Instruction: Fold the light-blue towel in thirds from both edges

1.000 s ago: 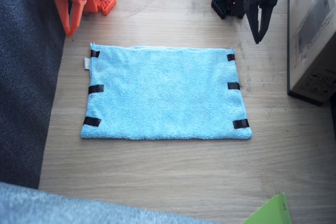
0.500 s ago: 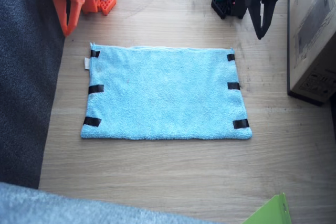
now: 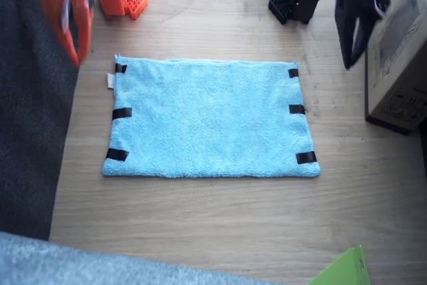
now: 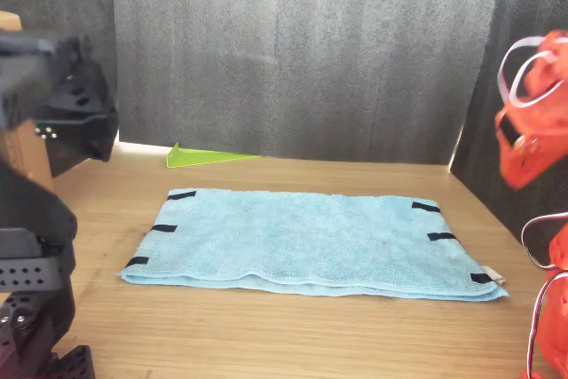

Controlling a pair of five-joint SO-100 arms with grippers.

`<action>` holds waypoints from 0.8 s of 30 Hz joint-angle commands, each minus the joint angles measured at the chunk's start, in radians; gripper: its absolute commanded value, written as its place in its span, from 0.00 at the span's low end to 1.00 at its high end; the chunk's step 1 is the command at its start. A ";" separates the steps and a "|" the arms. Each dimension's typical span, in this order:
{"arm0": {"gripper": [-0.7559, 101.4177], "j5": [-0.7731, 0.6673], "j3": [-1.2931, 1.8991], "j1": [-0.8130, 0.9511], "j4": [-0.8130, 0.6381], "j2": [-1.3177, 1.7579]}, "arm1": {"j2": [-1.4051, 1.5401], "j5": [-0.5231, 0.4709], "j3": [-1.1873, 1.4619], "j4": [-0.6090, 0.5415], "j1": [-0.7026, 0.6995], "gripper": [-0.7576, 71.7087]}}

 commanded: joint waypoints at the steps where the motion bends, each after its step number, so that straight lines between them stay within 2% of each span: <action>1: 0.01 0.000 -0.101 -0.023 0.017 -0.101 | -0.163 -0.018 -0.126 0.031 0.020 0.01; 5: 0.05 -0.014 -0.109 -0.077 0.023 -0.161 | -0.236 0.020 -0.140 -0.011 0.020 0.03; 7: 0.07 -0.014 -0.084 -0.094 0.012 -0.172 | -0.252 0.026 -0.138 -0.008 0.028 0.10; 9: 0.10 -0.015 -0.066 -0.106 0.011 -0.181 | -0.267 0.029 -0.126 -0.002 0.034 0.23; 11: 0.15 -0.017 -0.041 -0.117 0.008 -0.179 | -0.279 0.031 -0.112 0.003 0.040 0.25; 16: 0.17 -0.014 0.080 -0.149 -0.043 -0.112 | -0.288 0.037 -0.066 -0.012 0.067 0.34; 24: 0.17 -0.002 0.170 -0.130 -0.069 -0.067 | -0.305 0.043 -0.028 -0.037 0.081 0.36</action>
